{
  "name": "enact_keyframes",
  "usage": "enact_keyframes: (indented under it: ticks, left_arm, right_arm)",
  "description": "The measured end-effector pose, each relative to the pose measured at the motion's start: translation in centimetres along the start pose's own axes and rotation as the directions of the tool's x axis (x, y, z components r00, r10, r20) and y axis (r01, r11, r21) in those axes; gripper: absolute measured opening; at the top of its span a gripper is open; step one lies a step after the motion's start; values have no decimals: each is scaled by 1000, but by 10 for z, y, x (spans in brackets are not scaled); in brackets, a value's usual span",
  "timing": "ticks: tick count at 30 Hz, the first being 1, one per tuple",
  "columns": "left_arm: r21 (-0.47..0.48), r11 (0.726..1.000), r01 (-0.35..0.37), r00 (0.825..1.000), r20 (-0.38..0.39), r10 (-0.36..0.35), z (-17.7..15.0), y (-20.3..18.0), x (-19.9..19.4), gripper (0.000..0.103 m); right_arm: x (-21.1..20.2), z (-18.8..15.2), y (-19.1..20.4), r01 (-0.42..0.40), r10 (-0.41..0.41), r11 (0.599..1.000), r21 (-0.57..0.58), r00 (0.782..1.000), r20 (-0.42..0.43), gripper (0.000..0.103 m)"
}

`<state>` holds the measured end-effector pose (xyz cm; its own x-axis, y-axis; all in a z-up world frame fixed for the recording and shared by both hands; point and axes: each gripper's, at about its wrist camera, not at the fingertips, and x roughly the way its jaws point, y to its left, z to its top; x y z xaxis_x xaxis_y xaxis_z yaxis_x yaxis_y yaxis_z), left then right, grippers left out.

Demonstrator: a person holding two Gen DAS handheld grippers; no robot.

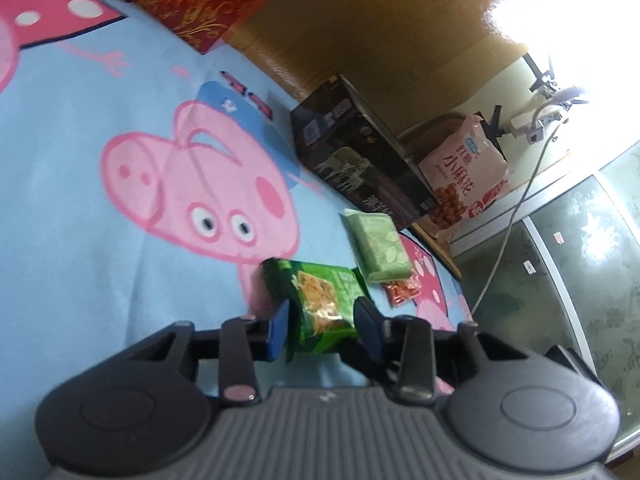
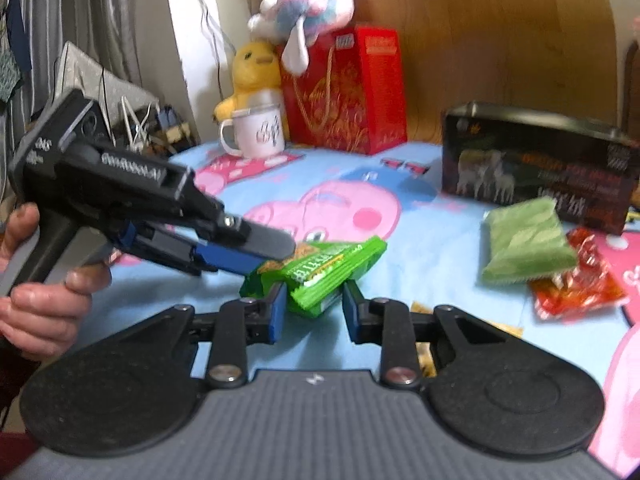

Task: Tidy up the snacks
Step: 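Lift the biscuit packet into the black box and open both grippers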

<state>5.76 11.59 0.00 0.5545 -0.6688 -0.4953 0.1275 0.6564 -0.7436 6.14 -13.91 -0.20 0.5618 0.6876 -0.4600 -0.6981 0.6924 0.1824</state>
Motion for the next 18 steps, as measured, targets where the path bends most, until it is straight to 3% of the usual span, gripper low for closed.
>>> enact_keyframes:
  ticks: [9, 18]
  left_arm:
    - [106, 994, 16, 999, 29, -19, 40, -42, 18, 35]
    - [200, 980, 22, 997, 62, -35, 104, -90, 67, 35]
  right_arm:
    - [-12, 33, -22, 67, -66, 998, -7, 993, 95, 33]
    - [-7, 84, -73, 163, -160, 987, -1, 968, 194, 33]
